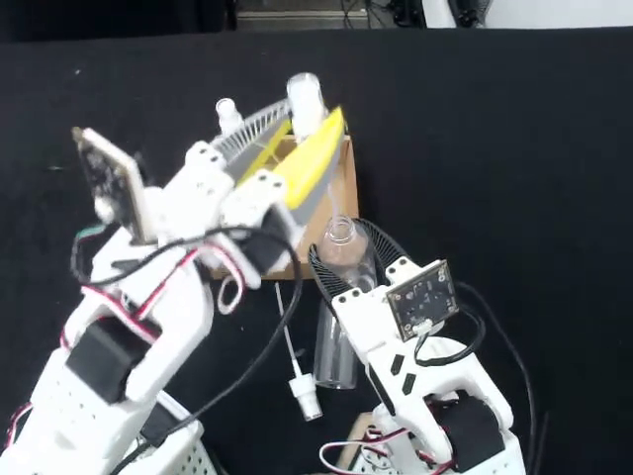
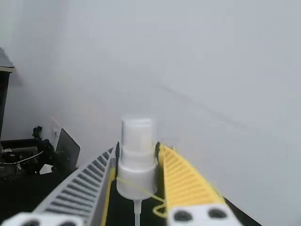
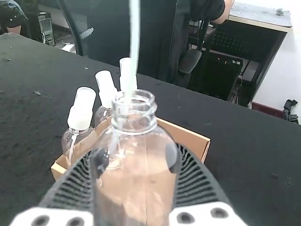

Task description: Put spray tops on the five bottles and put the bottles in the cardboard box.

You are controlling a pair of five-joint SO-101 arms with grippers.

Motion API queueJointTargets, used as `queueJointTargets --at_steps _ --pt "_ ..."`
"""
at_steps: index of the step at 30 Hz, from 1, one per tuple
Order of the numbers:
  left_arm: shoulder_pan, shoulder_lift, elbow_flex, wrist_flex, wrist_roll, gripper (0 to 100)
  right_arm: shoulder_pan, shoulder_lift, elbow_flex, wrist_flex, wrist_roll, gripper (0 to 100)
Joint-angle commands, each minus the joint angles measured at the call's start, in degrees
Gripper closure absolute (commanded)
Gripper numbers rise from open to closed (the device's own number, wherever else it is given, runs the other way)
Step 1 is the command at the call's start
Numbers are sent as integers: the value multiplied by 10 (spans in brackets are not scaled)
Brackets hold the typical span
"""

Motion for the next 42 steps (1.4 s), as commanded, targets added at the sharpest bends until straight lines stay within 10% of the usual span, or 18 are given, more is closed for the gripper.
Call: queueJointTargets --at_steps 1,11,24,35,42 --pt "21 -64 67 -12 6 970 -4 -14 -3 -13 -4 987" --pt "62 -79 109 -6 6 855 -4 -14 5 -15 -4 987" --pt "41 -83 -44 266 21 712 -4 -14 6 -15 -4 987" --pt "-353 -83 -151 468 -31 712 105 -7 -25 -66 -52 987" --pt "-598 -81 100 316 -153 711 149 41 -25 -177 -108 987"
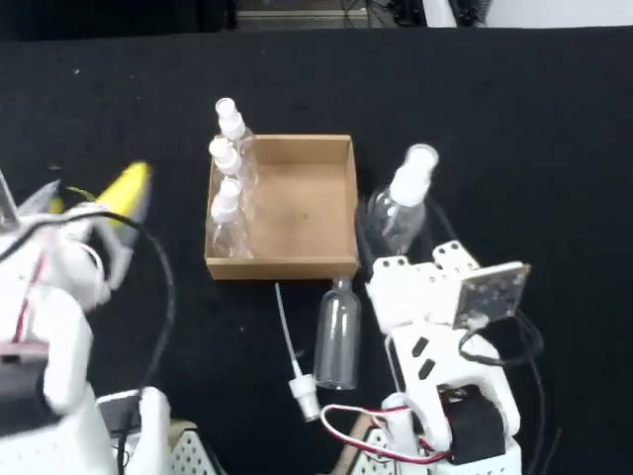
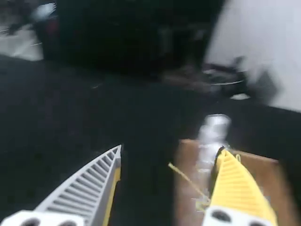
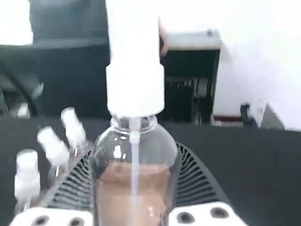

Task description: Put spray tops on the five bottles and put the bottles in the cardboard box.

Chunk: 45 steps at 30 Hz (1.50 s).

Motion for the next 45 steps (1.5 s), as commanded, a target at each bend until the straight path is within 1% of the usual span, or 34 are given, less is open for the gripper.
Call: queueJointTargets --at_steps 1,4,6,8,10,13,18,20,26,31,34,40,45 --pt "-116 -1 204 -174 -36 711 14 65 -32 -67 -10 987" --pt "-115 -2 339 -287 -35 711 14 151 -33 -137 -11 987" --pt "-115 -2 396 -325 -35 711 14 204 -36 -186 -12 987" --pt "-115 -2 433 -346 -35 711 13 249 -36 -241 -12 987" --pt "-113 -1 456 -355 -35 711 13 291 -36 -293 -12 987" --pt "-91 -1 476 -354 -34 712 13 345 -31 -363 -9 986" --pt "-48 -1 509 -356 -34 712 12 434 -33 -407 -8 983" --pt "-39 -1 520 -356 -34 712 -4 470 -35 -429 -8 983" --pt "-37 -1 559 -363 -34 712 -50 556 -30 -529 -7 985" --pt "-36 -1 602 -430 -34 712 -62 623 -33 -615 -7 986" --pt "-36 -1 616 -455 -34 712 -62 672 -31 -666 -7 986" --pt "-36 -1 618 -455 -34 712 -56 777 -36 -778 -8 987" --pt "-36 -1 618 -455 -35 712 -53 861 -61 -833 -8 987"
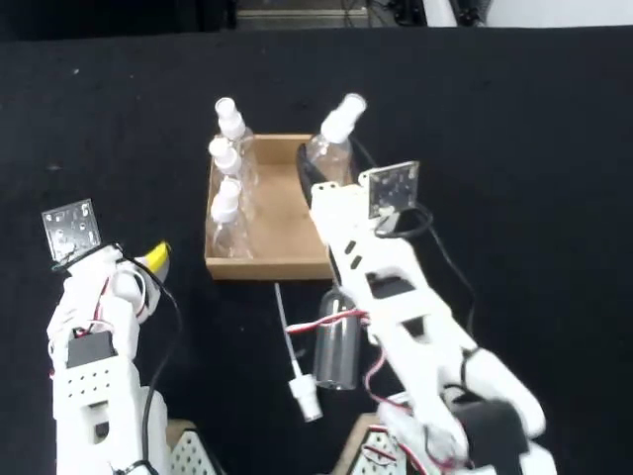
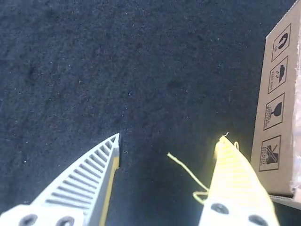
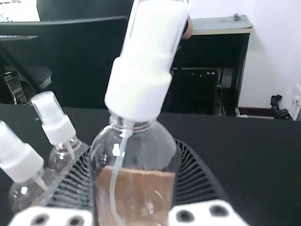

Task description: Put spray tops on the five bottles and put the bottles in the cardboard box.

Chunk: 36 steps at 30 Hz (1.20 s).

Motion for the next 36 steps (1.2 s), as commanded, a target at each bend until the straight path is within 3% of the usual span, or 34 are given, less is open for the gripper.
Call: queueJointTargets --at_steps 1,18,26,36 --pt "8 -9 -6 -11 -3 712 1 45 -61 -50 -1 987" --pt "9 -9 2 -15 -6 712 7 191 -132 -83 -4 986" --pt "9 -9 2 -15 -6 712 4 282 -138 -230 -1 987" --pt "9 -9 2 -15 -6 712 15 366 -190 -253 0 987"
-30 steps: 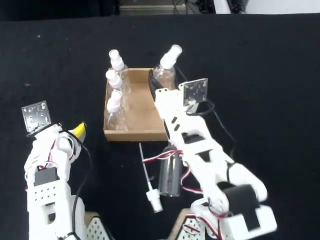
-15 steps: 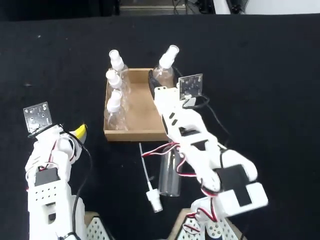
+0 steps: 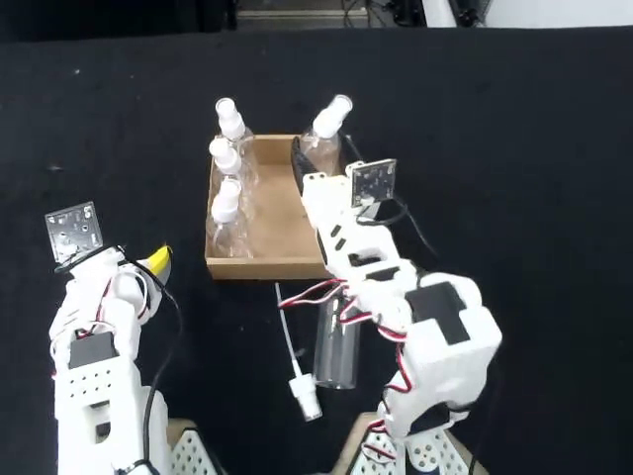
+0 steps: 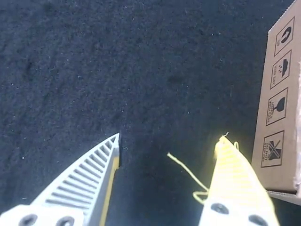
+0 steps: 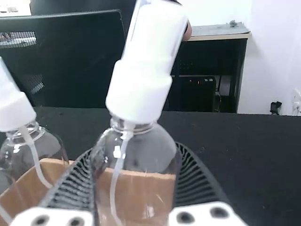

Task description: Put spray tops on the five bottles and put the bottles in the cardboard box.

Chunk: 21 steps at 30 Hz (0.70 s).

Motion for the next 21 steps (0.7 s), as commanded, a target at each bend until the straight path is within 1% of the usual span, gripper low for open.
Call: queueJointTargets --at_steps 1,19,21 --pt "8 -9 -7 -13 -6 712 7 0 -33 -18 0 987" --pt "8 -9 -7 -13 -6 712 7 4 -36 -13 0 987" --pt "8 -9 -6 -13 -6 712 8 4 -36 -13 10 987"
